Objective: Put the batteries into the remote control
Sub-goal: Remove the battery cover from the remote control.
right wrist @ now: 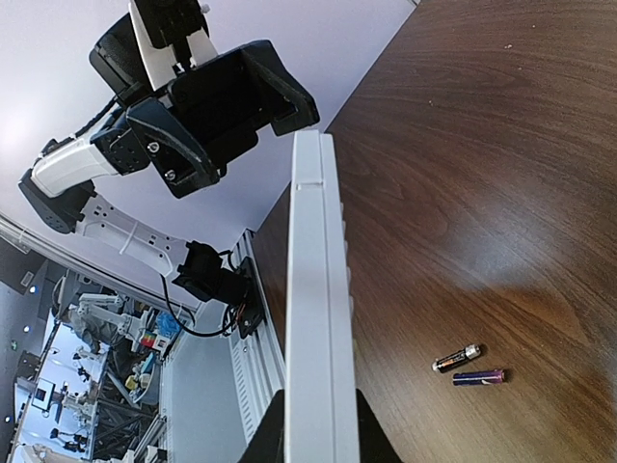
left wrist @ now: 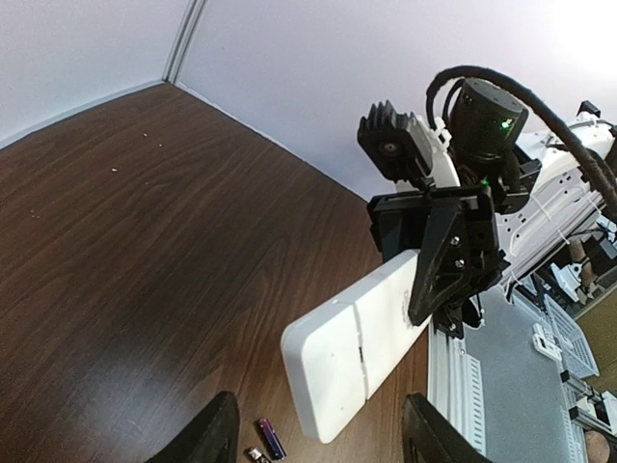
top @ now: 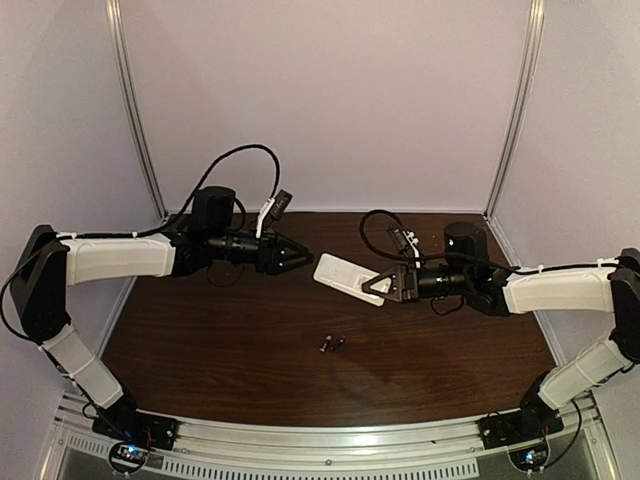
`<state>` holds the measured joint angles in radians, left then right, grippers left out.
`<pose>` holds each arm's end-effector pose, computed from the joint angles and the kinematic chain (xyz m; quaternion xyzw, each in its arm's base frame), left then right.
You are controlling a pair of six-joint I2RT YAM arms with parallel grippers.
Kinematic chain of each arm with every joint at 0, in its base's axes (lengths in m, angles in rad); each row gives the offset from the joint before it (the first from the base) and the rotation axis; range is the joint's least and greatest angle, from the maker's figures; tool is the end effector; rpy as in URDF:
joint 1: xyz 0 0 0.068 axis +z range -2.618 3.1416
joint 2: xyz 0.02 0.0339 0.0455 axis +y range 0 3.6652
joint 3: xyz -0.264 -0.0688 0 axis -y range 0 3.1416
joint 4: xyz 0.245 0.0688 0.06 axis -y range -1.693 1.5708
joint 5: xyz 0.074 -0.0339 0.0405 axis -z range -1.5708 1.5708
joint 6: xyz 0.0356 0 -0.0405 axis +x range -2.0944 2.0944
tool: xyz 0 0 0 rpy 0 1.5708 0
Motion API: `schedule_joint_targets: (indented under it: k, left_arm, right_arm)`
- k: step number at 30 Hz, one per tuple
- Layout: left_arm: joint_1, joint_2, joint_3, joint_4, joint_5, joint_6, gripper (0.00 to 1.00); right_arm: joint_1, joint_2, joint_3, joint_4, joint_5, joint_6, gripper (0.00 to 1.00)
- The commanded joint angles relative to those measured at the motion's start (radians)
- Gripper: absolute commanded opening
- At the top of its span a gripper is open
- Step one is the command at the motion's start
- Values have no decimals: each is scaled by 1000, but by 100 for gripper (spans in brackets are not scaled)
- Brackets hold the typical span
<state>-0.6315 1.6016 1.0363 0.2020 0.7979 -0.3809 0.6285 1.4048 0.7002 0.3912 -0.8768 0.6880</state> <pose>0.2752 -0.2328 0.2617 0.3136 0.7251 -0.5333 0.3025 0.2217 0.1950 0.2311 -0.2277 0.7394 0.5973 0.2112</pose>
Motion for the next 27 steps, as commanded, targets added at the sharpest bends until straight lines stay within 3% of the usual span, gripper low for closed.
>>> schedule_joint_targets:
  k: [1, 9, 15, 27]
  left_arm:
    - [-26, 65, 52, 8, 30, 1, 59]
    - [-45, 113, 83, -15, 15, 7, 50]
    - [-52, 119, 85, -16, 32, 17, 35]
    - [-57, 126, 77, -5, 41, 25, 18]
  right_arm:
    - [-1, 24, 24, 62, -37, 19, 0]
    - [7, 51, 34, 38, -23, 17, 0]
    - [6, 59, 62, -49, 27, -31, 0]
    - [6, 83, 91, -137, 92, -76, 0]
